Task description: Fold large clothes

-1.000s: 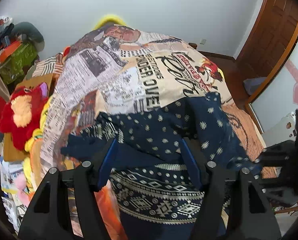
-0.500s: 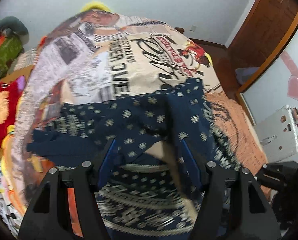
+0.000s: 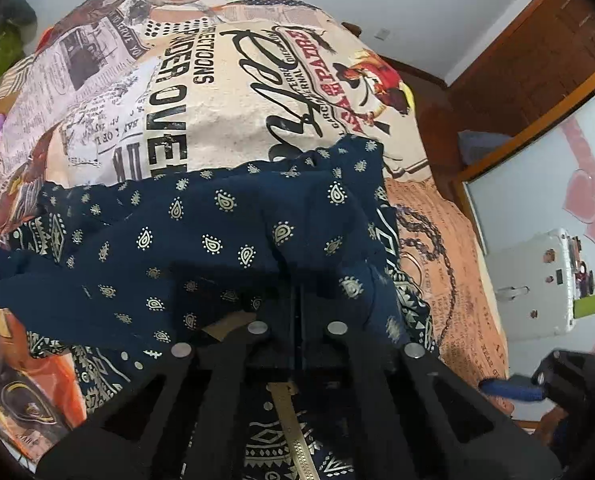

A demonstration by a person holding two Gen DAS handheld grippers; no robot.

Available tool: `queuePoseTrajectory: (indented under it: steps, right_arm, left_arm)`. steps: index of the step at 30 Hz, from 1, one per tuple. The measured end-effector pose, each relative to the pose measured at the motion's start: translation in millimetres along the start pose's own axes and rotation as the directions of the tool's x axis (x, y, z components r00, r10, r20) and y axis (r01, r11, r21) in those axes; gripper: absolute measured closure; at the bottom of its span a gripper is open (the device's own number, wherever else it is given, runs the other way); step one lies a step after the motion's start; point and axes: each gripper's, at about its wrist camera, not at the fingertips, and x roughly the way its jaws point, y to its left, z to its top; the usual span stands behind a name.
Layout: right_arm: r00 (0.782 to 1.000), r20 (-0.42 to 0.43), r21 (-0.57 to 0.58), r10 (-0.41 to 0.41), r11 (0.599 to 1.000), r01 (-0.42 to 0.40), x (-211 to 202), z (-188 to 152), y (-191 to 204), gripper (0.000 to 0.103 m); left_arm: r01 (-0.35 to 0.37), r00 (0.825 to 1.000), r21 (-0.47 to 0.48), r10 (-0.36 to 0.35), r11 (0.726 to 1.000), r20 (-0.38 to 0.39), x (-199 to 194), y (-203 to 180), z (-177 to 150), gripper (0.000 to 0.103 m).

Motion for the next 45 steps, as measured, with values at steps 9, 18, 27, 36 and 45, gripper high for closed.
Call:
queuePoseTrajectory:
  steps: [9, 18, 27, 36, 45]
  right_arm:
    - [1.000, 0.012, 0.031, -0.026, 0.999, 0.026, -0.9, -4.4, -7.8, 0.069]
    - [0.998, -0.013, 0.058, -0.057, 0.997, 0.057, 5.8, -23.9, -4.4, 0.069]
    - [0.990, -0.057, 0.128, -0.127, 0.983, 0.133, -8.8, -69.3, -12.5, 0.056]
    - [0.989, -0.075, 0.186, -0.130, 0.972, 0.142, -14.2, -97.5, -11.1, 0.052]
    - [0.996, -0.053, 0.163, -0.074, 0.983, 0.081, 10.8, -60.3, -0.5, 0.052]
  left_arm:
    - [-0.113, 0.992, 0.089, 0.107, 0.990, 0.071, -42.5, 23.3, -52.8, 0.102]
    - [-0.236, 0.971, 0.130, 0.240, 0.963, -0.010, -25.4, 59.0, -120.4, 0.102]
    - [-0.276, 0.961, 0.114, 0.273, 0.954, 0.038, -64.5, 93.9, -167.3, 0.063]
    - [-0.143, 0.987, 0.036, 0.139, 0.989, 0.084, -87.1, 80.9, -128.9, 0.047]
    - [0.051, 0.996, -0.133, -0.041, 0.990, 0.073, -29.4, 75.9, -45.2, 0.045]
